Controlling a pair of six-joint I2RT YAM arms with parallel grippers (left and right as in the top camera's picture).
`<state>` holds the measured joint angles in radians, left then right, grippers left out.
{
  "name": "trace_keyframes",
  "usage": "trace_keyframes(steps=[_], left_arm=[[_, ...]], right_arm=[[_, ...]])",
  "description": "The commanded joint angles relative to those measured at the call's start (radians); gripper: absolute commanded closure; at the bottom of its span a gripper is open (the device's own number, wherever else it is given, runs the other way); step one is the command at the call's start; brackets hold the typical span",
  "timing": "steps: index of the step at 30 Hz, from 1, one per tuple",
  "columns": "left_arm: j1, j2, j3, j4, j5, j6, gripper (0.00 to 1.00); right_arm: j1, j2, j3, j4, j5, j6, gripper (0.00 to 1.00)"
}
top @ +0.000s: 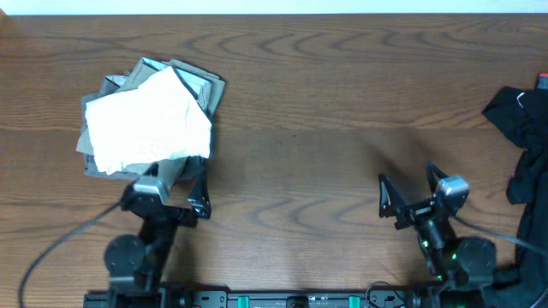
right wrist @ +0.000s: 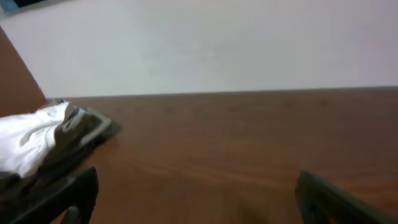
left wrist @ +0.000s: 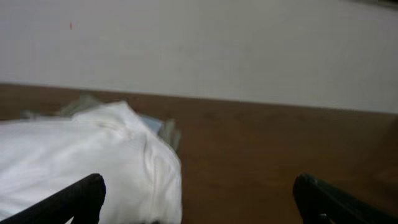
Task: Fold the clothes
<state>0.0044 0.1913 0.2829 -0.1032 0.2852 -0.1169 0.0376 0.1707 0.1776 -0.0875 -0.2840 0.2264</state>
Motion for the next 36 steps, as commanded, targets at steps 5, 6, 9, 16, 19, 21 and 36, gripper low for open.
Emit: trace_keyframes(steps=[5,6,9,16,19,21,36], left_arm=[[-0.003,0.493,0.453,-0.266,0.018,-0.011,0.02],[-0.003,0.571,0.531,-0.328,0.018,-0.010,0.02],[-0.003,0.772,0.747,-0.505,0.018,0.021,0.02],[-0.004,1.133,1.162,-0.814,0.018,0.031,0.02],[-0.004,1.183,1.214,-0.827,0.018,0.036,0.02],[-0.004,1.186,1.217,-0.813,0.029,0.035,0.02],[-0.004,1.184,1.216,-0.828,0.090,0.036,0.02]], right_arm=[[-0.009,0.459,0.436,-0.225,0.060,-0.026,0.01],[-0.009,0.535,0.503,-0.266,0.073,-0.026,0.01],[-0.009,0.749,0.698,-0.390,0.104,-0.026,0.01],[-0.013,1.152,1.086,-0.610,0.013,-0.065,0.01],[-0.023,1.242,1.151,-0.635,0.006,-0.093,0.01],[-0.060,1.305,1.196,-0.676,0.007,-0.081,0.01],[-0.438,1.831,1.641,-0.826,0.293,0.006,0.02]])
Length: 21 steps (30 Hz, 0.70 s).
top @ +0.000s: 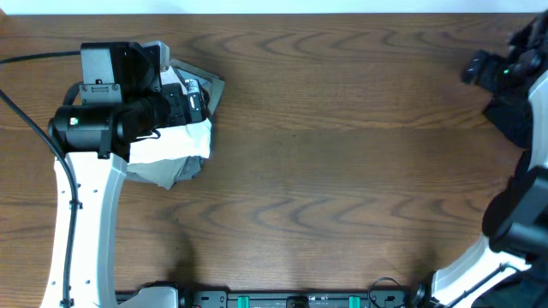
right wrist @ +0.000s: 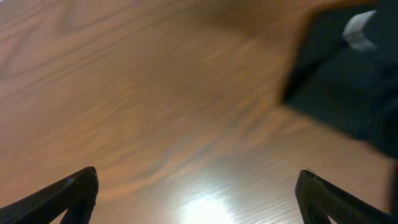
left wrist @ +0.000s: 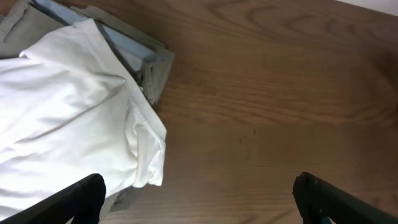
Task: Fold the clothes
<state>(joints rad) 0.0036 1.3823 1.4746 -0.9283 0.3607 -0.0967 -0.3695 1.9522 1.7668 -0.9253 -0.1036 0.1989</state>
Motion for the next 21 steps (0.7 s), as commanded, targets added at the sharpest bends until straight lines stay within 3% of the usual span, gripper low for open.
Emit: trace_keyframes(steps=[1,7,16,17,21], left_arm=[[-0.003,-0.008,0.024,-0.003,0.014,0.016,0.02],[-0.003,-0.008,0.024,-0.003,0.024,0.013,0.02],[-0.003,-0.008,0.024,-0.010,0.025,0.013,0.02],[-0.003,-0.008,0.024,-0.010,0.025,0.013,0.02],[-0.003,-0.008,0.024,-0.010,0.025,0.013,0.02]], right_arm=[[-0.038,0.064,0.053,0.020,0.121,0.033,0.03],[-0.058,0.186,0.053,0.056,0.293,0.055,0.09],[-0.058,0.325,0.053,0.128,0.357,0.056,0.16],[-0.058,0.338,0.053,0.138,0.358,0.056,0.21],[-0.057,0.378,0.053,0.156,0.359,0.059,0.64]])
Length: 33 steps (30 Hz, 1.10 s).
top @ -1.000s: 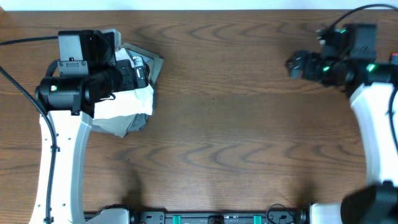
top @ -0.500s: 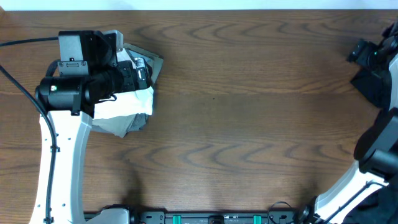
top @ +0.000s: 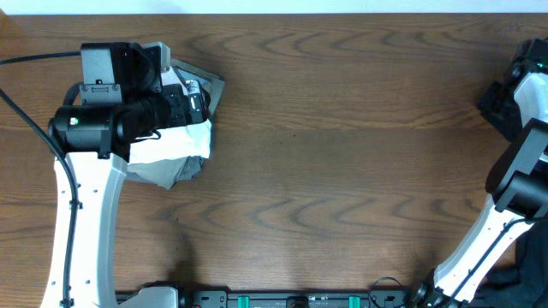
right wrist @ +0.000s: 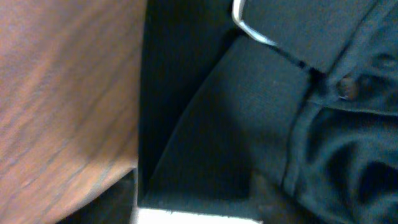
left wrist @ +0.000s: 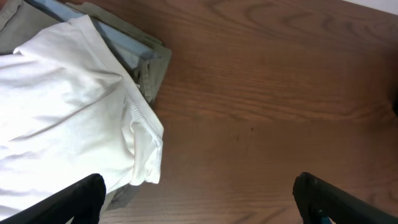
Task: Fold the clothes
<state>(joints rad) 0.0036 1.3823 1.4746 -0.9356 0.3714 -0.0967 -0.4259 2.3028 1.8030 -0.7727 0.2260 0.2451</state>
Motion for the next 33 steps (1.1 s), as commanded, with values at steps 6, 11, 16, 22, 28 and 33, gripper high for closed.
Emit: trace_keyframes(steps=[6,11,16,22,28,33], left_arm=[[-0.003,-0.008,0.024,-0.002,0.014,0.013,0.02],[-0.003,-0.008,0.024,-0.001,0.014,0.013,0.02],[-0.003,-0.008,0.024,0.000,0.014,0.013,0.02],[-0.003,-0.008,0.024,-0.003,0.014,0.013,0.02],[-0.003,-0.008,0.024,-0.002,0.009,0.014,0.02],[-0.003,-0.008,0.024,-0.003,0.006,0.013,0.02]], right_arm=[[0.009,0.012,0.018,-0.016,0.023,0.012,0.99],[0.052,-0.122,0.018,-0.025,-0.178,-0.086,0.99],[0.129,-0.243,0.018,-0.035,-0.320,-0.118,0.99],[0.281,-0.275,0.017,-0.089,-0.535,-0.157,0.99],[0.500,-0.259,0.016,-0.140,-0.555,-0.159,0.99],[0.682,-0.255,0.013,-0.149,-0.558,-0.263,0.99]])
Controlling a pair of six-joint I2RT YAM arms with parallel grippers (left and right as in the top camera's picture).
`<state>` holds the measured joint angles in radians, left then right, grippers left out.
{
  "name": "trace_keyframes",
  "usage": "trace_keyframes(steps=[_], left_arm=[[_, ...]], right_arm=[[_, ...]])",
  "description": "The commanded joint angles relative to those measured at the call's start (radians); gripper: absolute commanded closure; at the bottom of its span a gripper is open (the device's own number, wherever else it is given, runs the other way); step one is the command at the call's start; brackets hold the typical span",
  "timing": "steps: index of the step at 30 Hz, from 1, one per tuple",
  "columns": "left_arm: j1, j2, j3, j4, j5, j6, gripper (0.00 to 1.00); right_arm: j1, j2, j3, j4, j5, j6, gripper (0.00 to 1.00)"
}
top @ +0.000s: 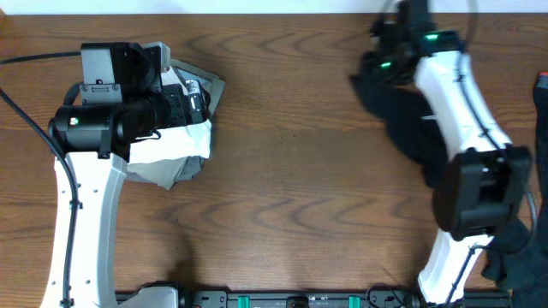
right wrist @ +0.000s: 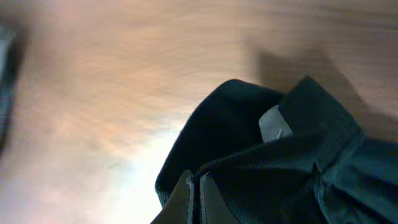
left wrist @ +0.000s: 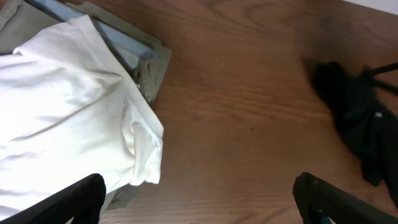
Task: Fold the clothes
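A black garment hangs from my right gripper near the table's far edge, right of centre, and trails down toward the right. In the right wrist view the gripper is shut on a fold of the black cloth. My left gripper is held wide open above the table beside a stack of folded clothes. On top of the stack lies a white garment. The black garment also shows at the right of the left wrist view.
The wooden table runs to a white strip along its far edge. More dark cloth lies at the front right corner, and a red object sits at the right edge. The left arm stretches along the left side.
My right gripper was over the black pile at the far right edge. It is now shut on a black garment further left, near the far edge. The left arm has not moved.
Both arms sat low near the front edge with open grippers, the black pile at the right edge. Then the left arm hung over the folded stack and the right arm reached the pile. Now the right gripper holds a black garment, carried left.
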<state>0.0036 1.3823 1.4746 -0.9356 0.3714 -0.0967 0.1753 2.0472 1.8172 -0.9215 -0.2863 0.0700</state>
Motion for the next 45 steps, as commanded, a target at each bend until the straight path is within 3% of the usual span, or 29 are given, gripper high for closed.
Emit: trace_keyframes(steps=[1,6,8,9,12,15,22,26,33,39,45], left_arm=[[-0.003,-0.008,0.024,-0.003,0.006,0.013,0.02],[-0.003,-0.008,0.024,-0.003,0.006,0.013,0.02],[-0.003,-0.008,0.024,-0.002,0.006,0.013,0.02],[-0.003,-0.008,0.024,-0.003,0.006,0.013,0.02],[-0.003,-0.008,0.024,-0.003,0.006,0.013,0.02],[-0.003,-0.008,0.024,-0.006,0.006,0.013,0.02],[-0.003,-0.008,0.024,-0.007,0.007,0.013,0.02],[-0.003,-0.008,0.024,-0.006,0.007,0.013,0.02],[-0.003,-0.008,0.024,-0.014,0.007,0.013,0.02],[-0.003,-0.008,0.024,-0.014,0.007,0.013,0.02],[-0.003,-0.008,0.024,-0.018,0.007,0.013,0.02]], right_arm=[[0.124,0.001,-0.002,0.001,-0.048,-0.132,0.99],[0.252,0.001,-0.002,0.014,-0.002,-0.236,0.98],[0.256,0.000,-0.001,0.031,0.023,-0.217,0.76],[0.246,0.000,-0.001,0.040,0.036,-0.195,0.60],[0.167,0.000,-0.001,0.058,0.050,-0.118,0.31],[0.052,0.000,-0.001,0.061,0.051,-0.033,0.21],[-0.269,0.021,-0.002,0.042,0.054,0.181,0.22],[-0.376,0.084,-0.003,0.026,0.049,0.241,0.25],[-0.425,0.204,-0.003,0.043,0.047,0.253,0.25],[-0.422,0.262,-0.003,0.016,0.080,0.303,0.44],[-0.409,0.279,-0.020,-0.036,0.171,0.307,0.49]])
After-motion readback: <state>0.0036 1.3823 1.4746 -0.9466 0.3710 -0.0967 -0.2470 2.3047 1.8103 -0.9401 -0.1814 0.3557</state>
